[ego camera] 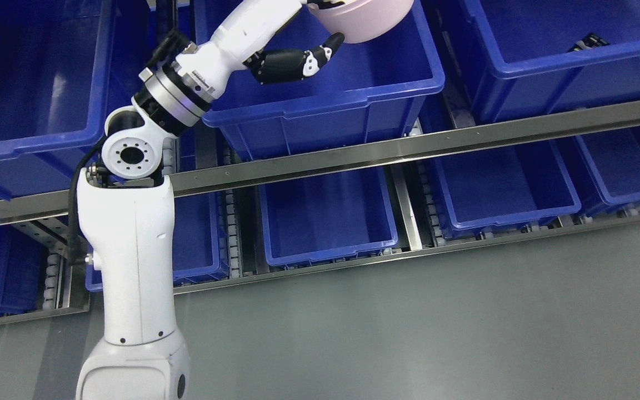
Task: Stack pink IKEA bowls on left shelf middle
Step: 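Lower the stacked bowls into a blue bin and release them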
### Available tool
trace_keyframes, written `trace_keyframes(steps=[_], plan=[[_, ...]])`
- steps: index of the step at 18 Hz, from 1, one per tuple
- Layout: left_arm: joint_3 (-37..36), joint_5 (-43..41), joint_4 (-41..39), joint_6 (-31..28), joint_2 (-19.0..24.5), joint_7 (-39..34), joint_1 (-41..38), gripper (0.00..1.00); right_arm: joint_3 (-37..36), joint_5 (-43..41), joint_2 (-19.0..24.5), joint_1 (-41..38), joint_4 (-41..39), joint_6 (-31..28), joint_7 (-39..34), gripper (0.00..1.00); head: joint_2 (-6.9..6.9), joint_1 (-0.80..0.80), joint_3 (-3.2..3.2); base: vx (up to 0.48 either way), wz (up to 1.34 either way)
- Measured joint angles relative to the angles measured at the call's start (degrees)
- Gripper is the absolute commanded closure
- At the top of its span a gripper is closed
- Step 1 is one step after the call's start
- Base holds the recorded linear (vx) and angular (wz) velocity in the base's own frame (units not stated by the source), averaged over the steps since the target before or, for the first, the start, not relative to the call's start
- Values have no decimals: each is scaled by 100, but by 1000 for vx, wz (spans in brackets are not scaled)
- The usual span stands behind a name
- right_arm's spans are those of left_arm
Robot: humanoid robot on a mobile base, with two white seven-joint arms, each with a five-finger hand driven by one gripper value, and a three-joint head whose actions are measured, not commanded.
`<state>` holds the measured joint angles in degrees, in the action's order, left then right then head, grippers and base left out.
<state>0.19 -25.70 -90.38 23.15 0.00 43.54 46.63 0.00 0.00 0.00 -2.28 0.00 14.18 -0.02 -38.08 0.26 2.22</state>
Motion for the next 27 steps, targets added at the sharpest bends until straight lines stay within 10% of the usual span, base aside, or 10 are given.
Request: trace_keyframes(steps=[13,23,27], plan=[[-448,-675,427,-1090,0,307,132,79,0,0,0,-1,0,0,-2,0,0,0,0,66,97],[-653,-660,557,-1107,0,104,98,21,0,0,0,-1,0,0,-2,0,0,0,0,0,-2],[-639,-147,580,-1124,0,-1476,100,10,0,0,0,-1,0,0,-2,0,0,0,0,1,-6]])
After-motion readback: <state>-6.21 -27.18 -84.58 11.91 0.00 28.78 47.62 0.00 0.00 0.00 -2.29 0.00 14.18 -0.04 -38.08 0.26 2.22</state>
